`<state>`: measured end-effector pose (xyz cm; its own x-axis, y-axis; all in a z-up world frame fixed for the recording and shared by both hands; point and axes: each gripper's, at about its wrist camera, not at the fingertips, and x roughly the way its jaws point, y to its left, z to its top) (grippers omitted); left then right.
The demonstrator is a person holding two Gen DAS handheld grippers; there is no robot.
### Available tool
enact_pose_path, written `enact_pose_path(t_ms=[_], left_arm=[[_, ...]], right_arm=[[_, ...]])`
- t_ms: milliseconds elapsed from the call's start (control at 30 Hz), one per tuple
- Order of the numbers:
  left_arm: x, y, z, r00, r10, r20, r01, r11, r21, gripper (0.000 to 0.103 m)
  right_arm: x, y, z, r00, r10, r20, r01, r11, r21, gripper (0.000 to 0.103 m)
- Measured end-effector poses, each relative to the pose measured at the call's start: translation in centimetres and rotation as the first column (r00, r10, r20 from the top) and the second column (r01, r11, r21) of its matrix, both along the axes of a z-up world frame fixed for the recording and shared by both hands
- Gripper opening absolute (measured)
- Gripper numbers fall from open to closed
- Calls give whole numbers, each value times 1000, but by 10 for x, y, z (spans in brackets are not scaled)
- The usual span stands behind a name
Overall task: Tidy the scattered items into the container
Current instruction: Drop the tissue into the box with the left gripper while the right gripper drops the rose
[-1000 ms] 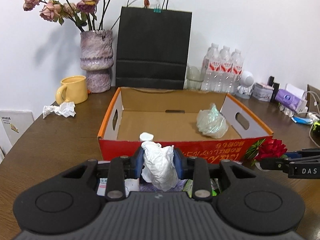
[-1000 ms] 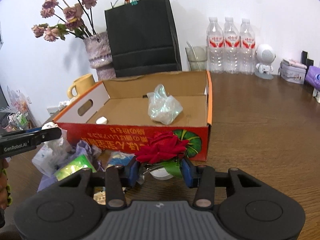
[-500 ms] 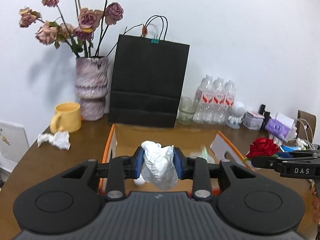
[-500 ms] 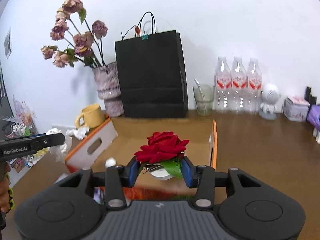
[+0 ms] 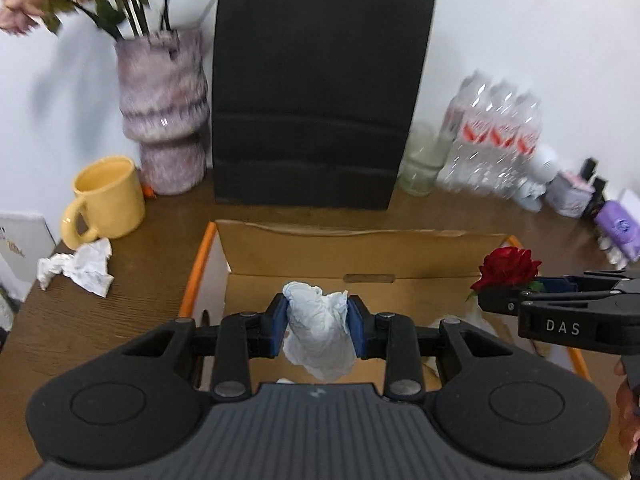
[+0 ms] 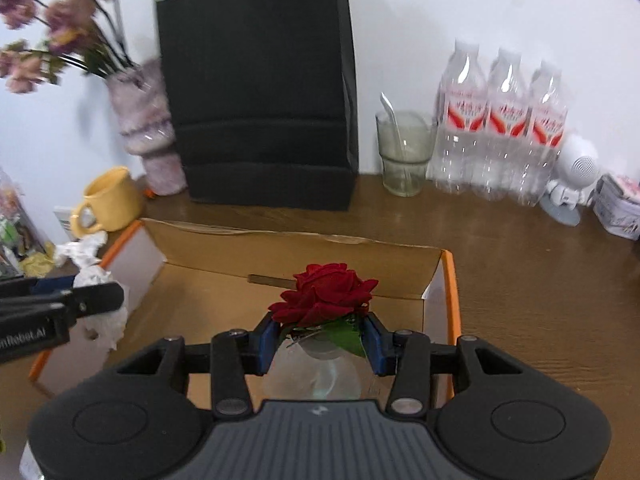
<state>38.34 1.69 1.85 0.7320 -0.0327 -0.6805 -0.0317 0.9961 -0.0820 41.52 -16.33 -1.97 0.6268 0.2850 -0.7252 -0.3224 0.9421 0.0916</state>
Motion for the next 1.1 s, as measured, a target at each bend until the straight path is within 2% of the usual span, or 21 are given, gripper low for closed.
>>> enact_pose_path(t_ms=[267,467,600,667,700,733,767,800,833,900,1000,1100], left_arm=[[53,4,-28,990,80,-117,-77,997,24,33],[66,1,-41,983,92,-160,-86,995,46,34],[70,1,-45,980,92,-178,-85,995,45,38],[70,1,-45,980,88,-180,-82,996,43,43],[70,1,-44,980,85,-178,-79,996,41,48],[69,0,-43,981,80,-177,-74,997,39,58],[67,0,-42,982,74,-175,-68,997,38,64],[65,0,-40,983,67,-169,-62,997,35,76],[62,0,-38,986,59,-158,-55,998,32,83],[55,0,-31,989,49,-136,-45,998,32,85],[41,2,-19,994,41,-101,-39,999,26,103],[21,6,-5,999,25,-48,-24,1000,17,103]], right_arm=[[38,12,-33,994,-37,-103,32,998,-46,43],[43,15,-46,989,-34,-142,26,998,-57,44],[47,14,-48,987,-38,-156,28,997,-65,45],[46,14,-46,988,-37,-153,29,998,-56,52],[44,14,-44,988,-36,-148,29,998,-50,61],[43,13,-42,989,-34,-141,28,999,-46,68],[41,14,-40,991,-33,-133,27,999,-45,71],[38,14,-36,992,-29,-122,24,999,-42,75],[36,14,-32,994,-23,-111,18,999,-40,78],[29,13,-23,996,-14,-86,11,999,-35,84],[14,11,-9,999,0,-49,-1,1000,-29,92],[-7,10,6,1000,26,-6,-26,999,-31,97]])
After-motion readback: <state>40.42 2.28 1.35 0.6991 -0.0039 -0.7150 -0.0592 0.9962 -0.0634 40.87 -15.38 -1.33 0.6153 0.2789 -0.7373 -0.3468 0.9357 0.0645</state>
